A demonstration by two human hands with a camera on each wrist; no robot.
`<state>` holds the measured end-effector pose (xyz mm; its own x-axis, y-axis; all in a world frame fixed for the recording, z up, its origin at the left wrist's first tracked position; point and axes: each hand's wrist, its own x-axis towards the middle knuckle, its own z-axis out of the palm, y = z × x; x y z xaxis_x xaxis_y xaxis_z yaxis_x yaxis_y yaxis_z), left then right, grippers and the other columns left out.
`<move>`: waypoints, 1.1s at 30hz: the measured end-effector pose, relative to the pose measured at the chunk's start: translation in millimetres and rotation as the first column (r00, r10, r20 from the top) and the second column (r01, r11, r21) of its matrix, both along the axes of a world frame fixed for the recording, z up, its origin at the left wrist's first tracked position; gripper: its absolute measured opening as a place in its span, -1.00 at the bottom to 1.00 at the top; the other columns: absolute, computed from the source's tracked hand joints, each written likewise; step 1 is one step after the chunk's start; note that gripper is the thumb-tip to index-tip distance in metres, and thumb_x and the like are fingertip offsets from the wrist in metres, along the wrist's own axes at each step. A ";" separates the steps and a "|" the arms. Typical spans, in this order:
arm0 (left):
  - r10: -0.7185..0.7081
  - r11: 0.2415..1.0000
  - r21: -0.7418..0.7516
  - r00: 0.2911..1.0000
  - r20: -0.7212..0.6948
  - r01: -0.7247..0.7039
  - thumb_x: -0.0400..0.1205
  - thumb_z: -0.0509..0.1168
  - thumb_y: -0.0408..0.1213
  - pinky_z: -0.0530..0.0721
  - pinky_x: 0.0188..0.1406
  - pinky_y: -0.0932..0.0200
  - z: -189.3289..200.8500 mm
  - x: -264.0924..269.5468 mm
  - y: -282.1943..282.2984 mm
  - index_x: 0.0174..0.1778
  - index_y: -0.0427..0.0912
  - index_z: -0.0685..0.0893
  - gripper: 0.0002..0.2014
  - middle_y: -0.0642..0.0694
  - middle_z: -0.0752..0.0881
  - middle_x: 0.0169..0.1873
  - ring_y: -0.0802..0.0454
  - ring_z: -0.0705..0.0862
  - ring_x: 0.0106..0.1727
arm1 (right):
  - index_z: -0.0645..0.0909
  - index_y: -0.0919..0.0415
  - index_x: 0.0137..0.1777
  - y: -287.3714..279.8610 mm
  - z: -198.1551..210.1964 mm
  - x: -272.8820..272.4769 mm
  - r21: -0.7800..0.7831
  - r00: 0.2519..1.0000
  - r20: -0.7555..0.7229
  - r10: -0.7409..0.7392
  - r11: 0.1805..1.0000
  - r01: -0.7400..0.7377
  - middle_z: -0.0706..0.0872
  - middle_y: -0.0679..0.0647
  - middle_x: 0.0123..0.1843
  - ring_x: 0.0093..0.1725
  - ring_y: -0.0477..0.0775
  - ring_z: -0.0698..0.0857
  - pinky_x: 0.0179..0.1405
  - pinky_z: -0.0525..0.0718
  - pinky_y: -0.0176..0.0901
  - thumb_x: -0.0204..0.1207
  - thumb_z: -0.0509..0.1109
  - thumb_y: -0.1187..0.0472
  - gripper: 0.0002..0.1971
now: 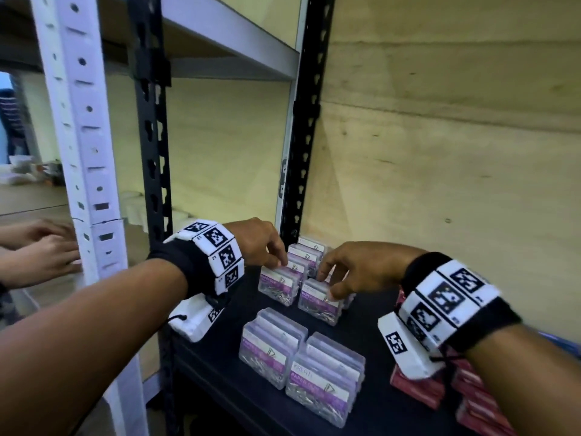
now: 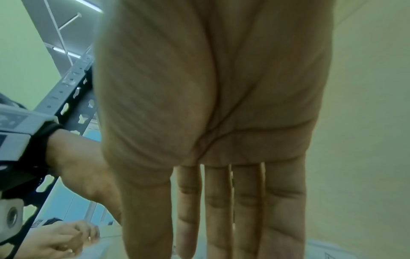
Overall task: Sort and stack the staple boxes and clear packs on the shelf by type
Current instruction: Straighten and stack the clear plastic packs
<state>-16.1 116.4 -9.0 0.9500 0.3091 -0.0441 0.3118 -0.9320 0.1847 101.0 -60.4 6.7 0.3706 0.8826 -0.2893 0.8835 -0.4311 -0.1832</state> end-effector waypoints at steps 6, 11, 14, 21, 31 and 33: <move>0.011 0.999 -0.039 1.000 -0.007 -0.012 0.59 0.45 -0.20 0.52 -0.10 0.40 -7.3 7.6 4.1 0.06 0.07 0.84 -0.84 0.16 0.79 -0.03 0.28 0.66 -0.06 | 0.63 -0.02 0.19 8.6 -6.5 -0.1 -0.058 0.999 -0.015 -0.046 0.997 0.045 0.84 0.00 0.05 0.01 0.00 0.82 0.22 0.71 -0.03 0.50 0.55 0.21 -0.70; -0.021 0.996 -0.092 1.000 -0.022 0.018 0.55 0.49 -0.21 0.54 -0.10 0.42 -5.9 5.4 -5.0 0.00 0.07 0.85 -0.86 0.20 0.80 -0.13 0.39 0.66 -0.13 | 0.62 -0.09 0.10 3.1 -6.3 -5.5 -0.063 0.998 0.010 -0.055 0.996 0.055 0.81 -0.01 0.08 -0.05 -0.05 0.76 -0.07 0.65 -0.21 0.48 0.56 0.20 -0.72; -0.037 0.993 -0.109 0.999 -0.020 0.035 0.54 0.50 -0.20 0.57 0.01 0.35 -5.0 0.7 -10.2 -0.01 0.08 0.85 -0.86 0.21 0.80 -0.11 0.39 0.66 -0.10 | 0.64 -0.12 0.10 -5.1 -6.3 -9.7 -0.061 0.998 -0.005 -0.063 0.996 0.063 0.80 -0.07 0.05 -0.03 -0.07 0.74 -0.01 0.66 -0.17 0.47 0.56 0.18 -0.73; -0.104 0.989 -0.116 0.992 -0.070 0.095 0.58 0.46 -0.19 0.58 0.12 0.33 0.1 -12.1 -26.9 0.06 0.03 0.84 -0.83 0.17 0.82 -0.03 0.33 0.69 -0.02 | 0.65 -0.11 0.08 -21.7 -3.9 -21.7 -0.078 0.994 -0.049 -0.093 0.993 0.089 0.83 -0.04 0.02 0.02 0.00 0.78 0.18 0.72 -0.02 0.46 0.55 0.23 -0.72; -0.165 0.982 -0.117 0.979 -0.117 0.152 0.61 0.40 -0.09 0.57 0.19 0.29 1.9 -30.3 -40.0 0.12 0.12 0.81 -0.81 0.27 0.79 -0.01 0.41 0.66 0.00 | 0.62 -0.04 0.16 -41.2 -4.6 -34.5 -0.110 0.986 -0.107 -0.126 0.987 0.114 0.83 0.11 0.10 0.14 0.15 0.79 0.24 0.73 0.07 0.51 0.52 0.27 -0.71; -0.155 0.984 -0.110 0.982 -0.108 0.143 0.61 0.40 -0.08 0.58 0.20 0.27 0.9 -32.3 -41.5 0.12 0.13 0.81 -0.81 0.28 0.79 -0.02 0.39 0.67 0.01 | 0.62 -0.06 0.15 -44.2 -5.0 -35.8 -0.104 0.984 -0.118 -0.133 0.987 0.121 0.83 0.11 0.10 0.14 0.13 0.79 0.24 0.73 0.06 0.52 0.51 0.27 -0.71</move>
